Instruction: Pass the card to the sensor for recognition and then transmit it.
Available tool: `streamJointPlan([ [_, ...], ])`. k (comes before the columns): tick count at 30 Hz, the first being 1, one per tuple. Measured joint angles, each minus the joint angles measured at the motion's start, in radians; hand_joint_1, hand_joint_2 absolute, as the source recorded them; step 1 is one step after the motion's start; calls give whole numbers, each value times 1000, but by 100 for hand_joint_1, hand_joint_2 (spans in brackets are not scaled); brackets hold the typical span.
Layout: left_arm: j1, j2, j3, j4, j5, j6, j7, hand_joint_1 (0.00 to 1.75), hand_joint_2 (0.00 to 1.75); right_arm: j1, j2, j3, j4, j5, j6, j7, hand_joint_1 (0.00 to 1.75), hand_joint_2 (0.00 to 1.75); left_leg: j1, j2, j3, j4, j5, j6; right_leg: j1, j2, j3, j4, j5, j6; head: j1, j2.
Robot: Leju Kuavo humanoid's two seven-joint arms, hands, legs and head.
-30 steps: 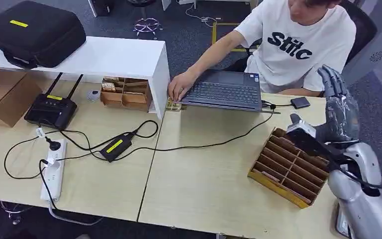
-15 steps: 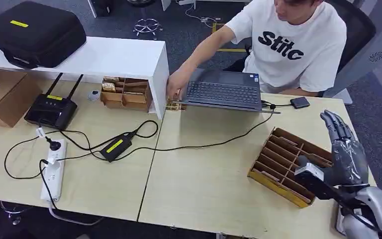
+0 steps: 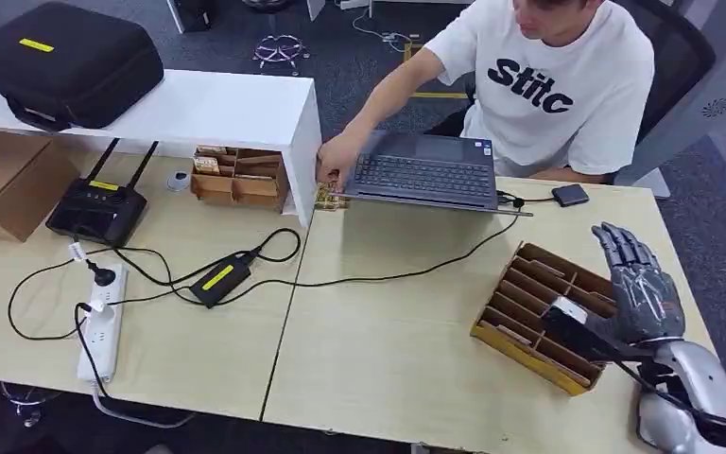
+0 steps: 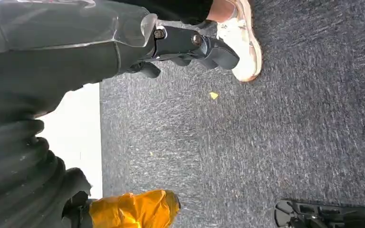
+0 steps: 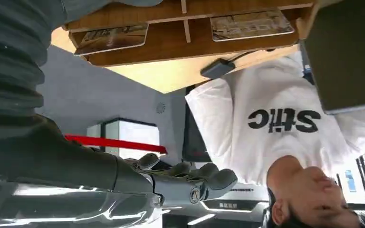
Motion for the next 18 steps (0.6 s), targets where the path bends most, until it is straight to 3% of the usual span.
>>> streamJointPlan([
  [7, -1, 0, 0, 0, -7, 0, 2, 0, 175, -56, 8, 39, 94, 52, -49, 40, 0, 175, 0, 0, 0, 0, 0, 0, 0, 0, 0, 0, 0, 0, 0, 0],
  [18, -1, 0, 0, 0, -7, 0, 3, 0, 175, -62, 10, 44, 142, 53, -55, 60, 0, 175, 0, 0, 0, 0, 0, 0, 0, 0, 0, 0, 0, 0, 0, 0],
])
